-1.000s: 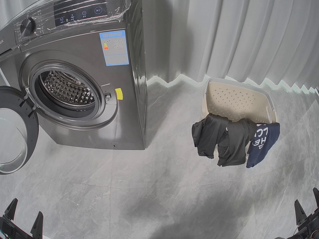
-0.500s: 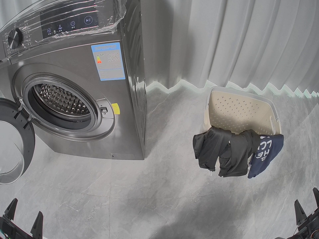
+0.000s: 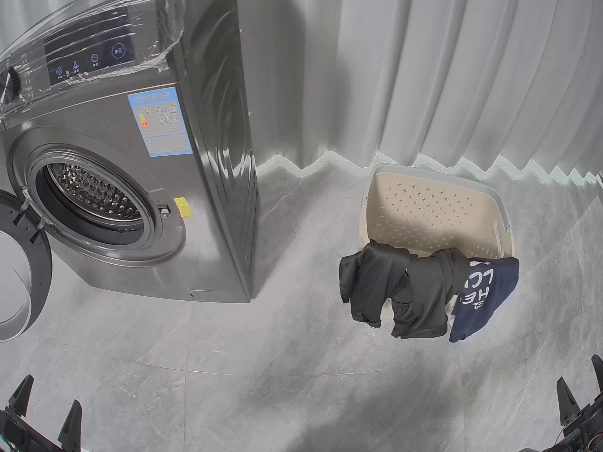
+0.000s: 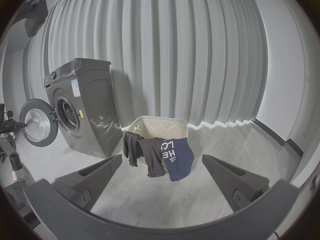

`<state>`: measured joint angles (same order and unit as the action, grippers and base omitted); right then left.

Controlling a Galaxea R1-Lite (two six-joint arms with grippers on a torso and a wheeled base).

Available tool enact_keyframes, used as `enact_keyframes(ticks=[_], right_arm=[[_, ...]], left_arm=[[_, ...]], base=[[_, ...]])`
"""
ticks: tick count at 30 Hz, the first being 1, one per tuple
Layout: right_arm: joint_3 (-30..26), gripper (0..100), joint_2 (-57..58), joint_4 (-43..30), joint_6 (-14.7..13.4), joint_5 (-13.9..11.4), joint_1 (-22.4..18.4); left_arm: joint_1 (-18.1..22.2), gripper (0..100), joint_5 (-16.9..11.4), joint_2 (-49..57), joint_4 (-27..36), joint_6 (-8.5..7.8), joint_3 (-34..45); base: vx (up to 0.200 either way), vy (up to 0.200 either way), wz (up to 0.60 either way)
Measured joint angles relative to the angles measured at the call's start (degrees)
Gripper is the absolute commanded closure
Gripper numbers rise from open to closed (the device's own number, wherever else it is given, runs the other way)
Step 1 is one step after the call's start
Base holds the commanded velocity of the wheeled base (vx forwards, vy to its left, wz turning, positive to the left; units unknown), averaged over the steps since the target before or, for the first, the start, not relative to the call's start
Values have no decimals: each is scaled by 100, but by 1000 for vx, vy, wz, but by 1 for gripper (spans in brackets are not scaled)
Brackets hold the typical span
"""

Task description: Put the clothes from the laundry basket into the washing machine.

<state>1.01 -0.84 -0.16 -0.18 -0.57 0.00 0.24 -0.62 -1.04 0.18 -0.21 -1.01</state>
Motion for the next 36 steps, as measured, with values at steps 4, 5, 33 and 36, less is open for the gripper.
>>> enact_keyframes(ticks=[4,5,33,36], right_arm=[[0,0,0,0,0,0,0],[0,0,0,-5,0,0,0],[0,0,-4,-2,124,0,0],[0,0,-4,-5,155,-11,-11]], left_arm=[[0,0,0,0,0,-1,0],[-2,0,0,0,-2,-4,0],[2,0,-28,0,0,-6,0],[-4,0,-27,0,-2,-4,0]], base=[[0,-200,0],[0,-200,0],[0,-107,0],[0,0,0]])
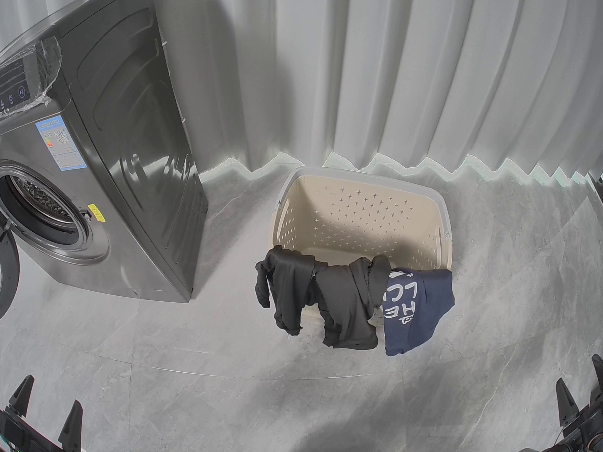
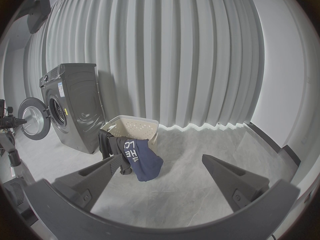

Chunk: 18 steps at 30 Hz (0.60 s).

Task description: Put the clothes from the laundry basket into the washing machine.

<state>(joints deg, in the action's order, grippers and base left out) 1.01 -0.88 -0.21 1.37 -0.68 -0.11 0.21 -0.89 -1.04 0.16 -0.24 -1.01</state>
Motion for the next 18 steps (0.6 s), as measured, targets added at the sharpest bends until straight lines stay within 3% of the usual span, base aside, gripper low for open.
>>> enact_keyframes(ticks=[11,18], right_arm=[[201,0,-17,244,30,-16,4],[898,0,-728,444,-101,-24,104]], left_arm=[[-5,0,0,0,0,15,0],[-2,0,5,0,0,9,0]], base=[[0,0,0],[171,0,0]])
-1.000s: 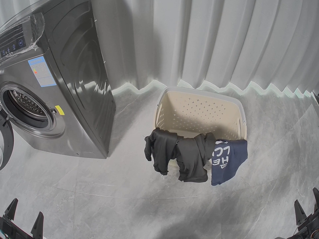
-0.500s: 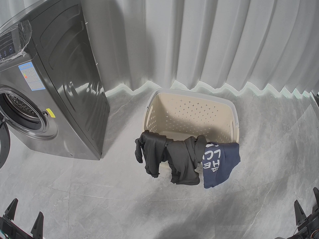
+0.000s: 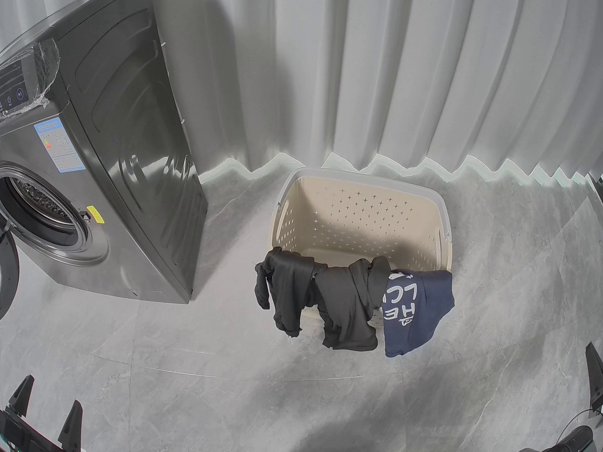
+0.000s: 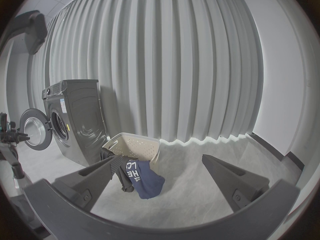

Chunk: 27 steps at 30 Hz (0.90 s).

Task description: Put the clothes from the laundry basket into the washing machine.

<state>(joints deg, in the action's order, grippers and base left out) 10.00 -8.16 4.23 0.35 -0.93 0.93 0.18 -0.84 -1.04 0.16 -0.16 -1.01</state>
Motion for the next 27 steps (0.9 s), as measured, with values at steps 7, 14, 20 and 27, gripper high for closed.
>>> enact_keyframes(ticks=[7,14,20,27], right_arm=[[213,0,-1701,211,-150,-9,119],[273,0,-3558,989,-254,-27,191],[290,0,-5285,1818,-396,-107,290],[330,0,-6855,2756,-812,-219,588]], left_arm=[[4,0,2,0,0,0,0],[4,0,2,0,2,0,0],[4,0,5,0,0,0,0],[2,0,2,0,2,0,0]], base=[[0,0,0],[0,0,0],[0,0,0],[0,0,0]])
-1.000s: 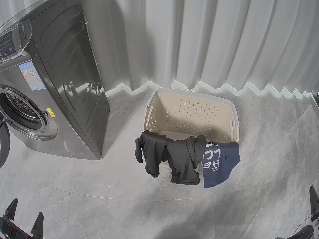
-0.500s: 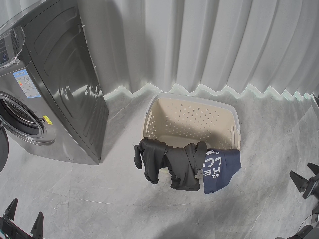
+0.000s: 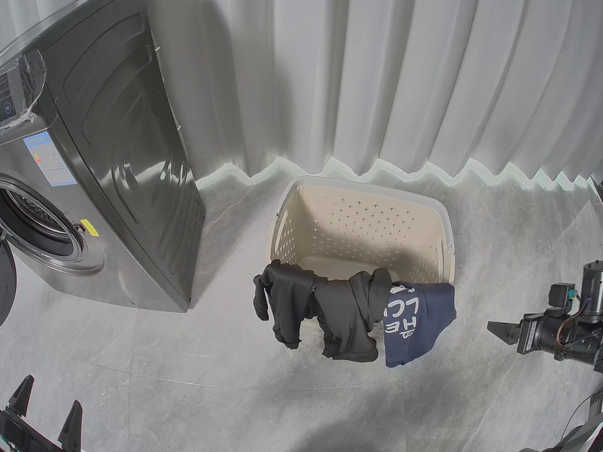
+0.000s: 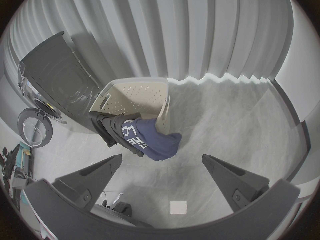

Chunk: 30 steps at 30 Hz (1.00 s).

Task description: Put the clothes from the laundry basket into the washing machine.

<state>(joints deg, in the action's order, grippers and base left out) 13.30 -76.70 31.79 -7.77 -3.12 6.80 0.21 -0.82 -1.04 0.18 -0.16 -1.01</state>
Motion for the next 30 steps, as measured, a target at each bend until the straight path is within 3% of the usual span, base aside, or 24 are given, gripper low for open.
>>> enact_keyframes(ticks=[17,30], right_arm=[[139,0,-2564,2360,-310,26,702],[812,0,-4207,3368,-373,59,1008]], left_arm=[[-5,0,-7,0,0,13,0],[-5,0,-13,0,0,16,0]], base=[[0,0,0],[0,0,0]])
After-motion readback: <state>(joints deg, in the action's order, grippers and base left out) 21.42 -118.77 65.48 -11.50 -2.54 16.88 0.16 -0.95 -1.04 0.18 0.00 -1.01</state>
